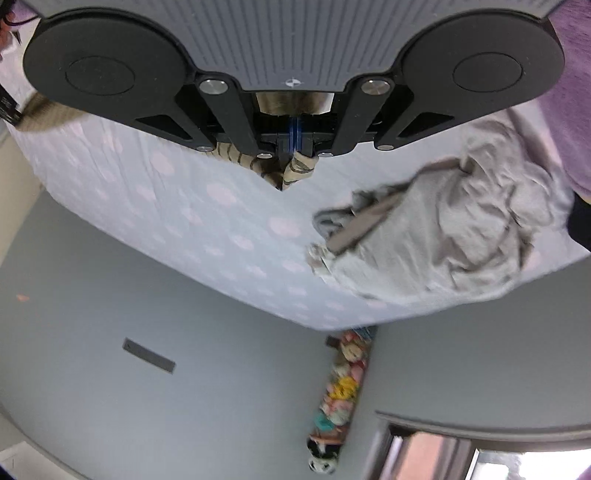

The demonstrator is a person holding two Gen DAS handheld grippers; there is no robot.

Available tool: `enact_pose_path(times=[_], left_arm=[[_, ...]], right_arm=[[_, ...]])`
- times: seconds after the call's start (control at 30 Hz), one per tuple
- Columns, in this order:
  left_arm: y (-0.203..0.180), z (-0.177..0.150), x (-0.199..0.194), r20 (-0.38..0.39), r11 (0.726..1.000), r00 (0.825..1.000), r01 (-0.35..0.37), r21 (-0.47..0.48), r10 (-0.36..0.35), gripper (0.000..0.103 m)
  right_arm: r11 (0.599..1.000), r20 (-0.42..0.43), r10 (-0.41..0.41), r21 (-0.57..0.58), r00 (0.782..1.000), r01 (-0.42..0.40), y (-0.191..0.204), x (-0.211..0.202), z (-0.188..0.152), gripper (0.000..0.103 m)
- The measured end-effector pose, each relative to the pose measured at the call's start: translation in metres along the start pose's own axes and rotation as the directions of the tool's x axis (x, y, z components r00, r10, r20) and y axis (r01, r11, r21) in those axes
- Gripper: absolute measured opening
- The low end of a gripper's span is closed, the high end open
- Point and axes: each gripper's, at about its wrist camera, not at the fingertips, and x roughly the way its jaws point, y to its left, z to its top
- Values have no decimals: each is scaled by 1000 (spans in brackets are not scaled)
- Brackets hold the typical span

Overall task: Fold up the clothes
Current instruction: 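Lift the striped trousers off the pile with both grippers and carry them aside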

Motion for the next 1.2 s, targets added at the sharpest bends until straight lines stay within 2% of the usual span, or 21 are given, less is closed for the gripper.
enact_pose_path(times=[0.07, 0.17, 0.27, 0.33, 0.4, 0.47, 0.57, 0.67, 0.77, 0.87, 0.97, 1.0, 1.07, 1.13, 1.2], left_arm=[[-1, 2, 3, 4, 999, 999, -41, 22, 41, 0], [5, -4, 15, -36, 994, 993, -107, 37, 108, 0], [19, -16, 30, -99, 979, 974, -198, 48, 202, 0], [28, -23, 39, -133, 965, 956, -257, 57, 263, 0], [34, -25, 39, -132, 962, 953, -271, 35, 274, 0], [32, -20, 35, -95, 961, 956, -276, 35, 278, 0], [15, 2, 34, -18, 954, 959, -281, 101, 284, 0], [-2, 32, 35, 51, 953, 962, -271, 134, 266, 0], [-14, 56, 30, 118, 949, 959, -276, 155, 259, 0], [-17, 65, 30, 124, 939, 955, -291, 186, 271, 0], [-10, 51, 48, 9, 922, 954, -291, 254, 298, 0], [-6, 42, 58, -46, 915, 949, -287, 284, 312, 0], [2, 21, 74, -145, 901, 929, -278, 333, 340, 0], [8, 1, 87, -242, 884, 899, -254, 391, 366, 0], [12, -11, 91, -298, 871, 877, -226, 436, 377, 0]], right_arm=[[998, 0, -50, 44, 999, 50, -21, 1, -4, 2], [990, -67, -80, 112, 995, 87, -44, 13, -12, 2], [978, -136, -89, 178, 987, 113, -64, 23, -29, 2], [968, -178, -98, 211, 979, 136, -74, 29, -39, 2], [953, -215, -105, 257, 971, 160, -83, 35, -45, 2], [941, -206, -108, 294, 973, 167, -91, 34, -44, 2], [950, -163, -93, 280, 982, 137, -87, 33, -33, 2], [951, -111, -64, 296, 992, 95, -90, 45, -6, 2], [959, -12, -73, 273, 997, 73, -91, 45, 29, 2], [964, -19, -42, 261, 999, 46, -96, 46, 38, 2], [968, -28, -12, 250, 1000, 19, -101, 46, 47, 2], [969, -30, -2, 247, 1000, 10, -102, 47, 49, 2], [973, -113, 24, 230, 993, 3, -101, 54, 34, 2], [965, -235, 66, 262, 970, -2, -105, 63, 11, 2], [954, -348, 104, 299, 932, 5, -108, 68, -13, 2]])
